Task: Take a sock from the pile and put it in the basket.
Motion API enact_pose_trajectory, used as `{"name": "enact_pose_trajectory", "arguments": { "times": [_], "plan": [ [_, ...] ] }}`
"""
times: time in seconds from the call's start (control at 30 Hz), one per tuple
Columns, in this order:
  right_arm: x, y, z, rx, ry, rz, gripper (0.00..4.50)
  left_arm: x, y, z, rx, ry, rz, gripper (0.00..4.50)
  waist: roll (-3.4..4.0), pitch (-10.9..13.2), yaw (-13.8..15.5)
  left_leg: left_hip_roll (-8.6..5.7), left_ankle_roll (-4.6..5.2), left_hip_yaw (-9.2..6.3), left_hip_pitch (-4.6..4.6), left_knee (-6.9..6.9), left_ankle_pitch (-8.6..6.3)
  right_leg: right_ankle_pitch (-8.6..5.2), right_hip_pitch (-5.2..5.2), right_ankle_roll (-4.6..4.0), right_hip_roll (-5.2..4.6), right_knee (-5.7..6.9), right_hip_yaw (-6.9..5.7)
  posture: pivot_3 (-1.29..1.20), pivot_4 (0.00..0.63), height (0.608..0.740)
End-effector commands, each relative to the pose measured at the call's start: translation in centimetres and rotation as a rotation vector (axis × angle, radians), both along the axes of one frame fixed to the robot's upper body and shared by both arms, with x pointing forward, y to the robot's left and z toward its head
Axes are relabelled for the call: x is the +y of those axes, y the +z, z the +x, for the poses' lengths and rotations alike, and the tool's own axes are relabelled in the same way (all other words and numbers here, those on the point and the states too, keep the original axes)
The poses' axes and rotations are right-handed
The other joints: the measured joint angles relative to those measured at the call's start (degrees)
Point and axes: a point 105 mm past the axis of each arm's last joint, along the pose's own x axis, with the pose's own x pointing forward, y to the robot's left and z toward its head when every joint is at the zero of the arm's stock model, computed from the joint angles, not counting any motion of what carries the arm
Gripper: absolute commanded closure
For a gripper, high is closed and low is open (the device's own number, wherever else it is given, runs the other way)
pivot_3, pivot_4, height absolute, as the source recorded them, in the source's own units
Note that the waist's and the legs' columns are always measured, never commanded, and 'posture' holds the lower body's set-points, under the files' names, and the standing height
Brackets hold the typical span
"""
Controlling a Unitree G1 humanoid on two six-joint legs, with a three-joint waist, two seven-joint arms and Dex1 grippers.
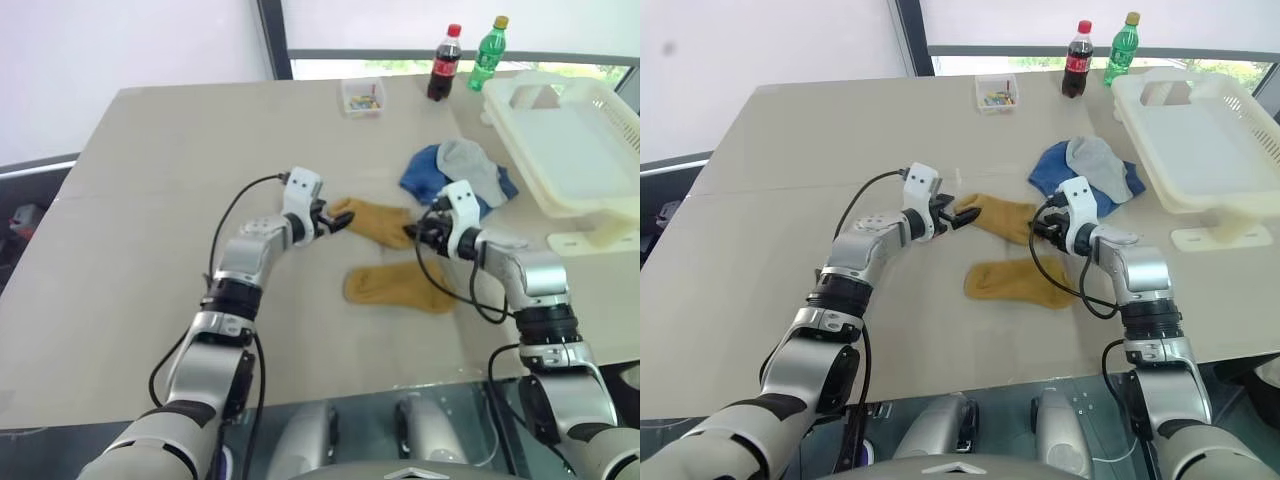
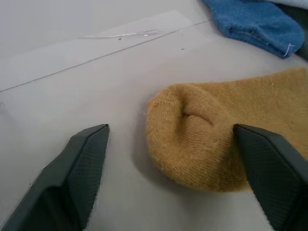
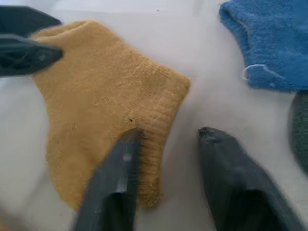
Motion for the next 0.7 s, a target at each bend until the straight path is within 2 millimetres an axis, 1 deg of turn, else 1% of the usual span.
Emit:
{"name": "enact_pose_trajectory", "arguments": {
  "times": [0.03,0.13,0.2,0.3,0.37,0.43,0.47,0.53,0.6,0.7],
  "plan": [
    [0.6,-0.3,-0.2,-0.023,0.04,-0.034,4.5,-1.2,0.0,-0.4,-0.014,-0.041,-0.029,2.26,0.0,0.0,-0.08,0.0,0.0,0.0,0.0,0.0,0.0,0.0,0.0,0.0,0.0,0.02,0.01,0.0,0.15,0.74],
    [0.6,1.2,-0.4,-0.086,0.071,-0.016,4.5,-1.0,1.6,-1.1,-0.043,-0.057,-0.15,3.53,-0.01,0.0,-0.35,0.01,0.0,0.01,-0.01,0.01,0.0,0.0,-0.01,0.0,0.0,0.02,0.02,0.0,0.15,0.74],
    [0.7,2.3,-0.8,-0.117,0.099,0.01,4.5,-0.8,2.7,-2.1,-0.051,-0.082,-0.229,4.42,-0.01,0.0,-0.39,0.02,0.0,0.01,-0.02,-0.01,0.0,0.0,-0.06,0.0,0.01,0.02,0.09,0.0,0.15,0.74],
    [0.8,3.8,-1.9,-0.146,0.152,0.049,4.5,-1.0,4.2,-4.2,-0.054,-0.156,-0.297,4.47,-0.01,0.01,-0.31,0.04,0.0,-0.01,-0.1,-0.03,0.0,0.0,-0.15,0.0,0.02,0.03,0.1,0.0,0.15,0.74],
    [0.4,5.2,-3.3,-0.15,0.188,0.079,4.5,-1.0,5.1,-6.1,-0.027,-0.21,-0.344,4.47,-0.01,0.01,-0.28,0.05,0.0,-0.02,-0.13,-0.02,0.0,0.0,-0.15,0.0,0.0,0.01,0.11,0.0,0.15,0.74],
    [-0.1,6.4,-5.3,-0.148,0.238,0.089,4.5,-0.9,5.4,-8.0,0.006,-0.251,-0.361,4.47,0.0,0.01,-0.02,0.06,0.0,-0.05,-0.14,0.0,-0.01,0.0,-0.14,0.0,-0.01,0.0,0.11,0.0,0.15,0.74],
    [-0.3,6.7,-5.9,-0.144,0.252,0.087,4.5,-0.8,5.5,-8.5,0.016,-0.258,-0.361,4.47,0.0,0.01,0.1,0.07,0.01,-0.09,-0.12,-0.01,-0.01,0.0,-0.11,0.0,-0.02,-0.01,0.09,0.0,0.15,0.74],
    [-1.0,6.9,-8.2,-0.112,0.288,0.072,4.5,-0.4,4.9,-10.3,0.06,-0.28,-0.341,4.47,0.0,0.01,0.15,0.07,0.01,-0.11,-0.09,-0.03,-0.01,0.0,-0.05,0.0,-0.01,-0.06,0.05,0.0,0.15,0.74],
    [-1.5,6.3,-10.4,-0.068,0.308,0.044,4.5,-0.1,4.1,-12.0,0.112,-0.306,-0.318,4.47,0.0,0.01,0.32,0.11,0.02,-0.15,-0.05,-0.06,-0.02,-0.01,0.0,-0.01,0.0,-0.09,0.04,0.0,0.15,0.74],
    [-2.1,5.2,-12.2,-0.015,0.289,0.018,4.5,0.2,3.1,-13.5,0.166,-0.322,-0.289,4.47,0.0,0.01,0.7,0.12,0.02,-0.16,-0.04,-0.09,-0.03,-0.01,0.04,-0.01,0.01,-0.15,0.04,0.0,0.15,0.74]
  ]
}}
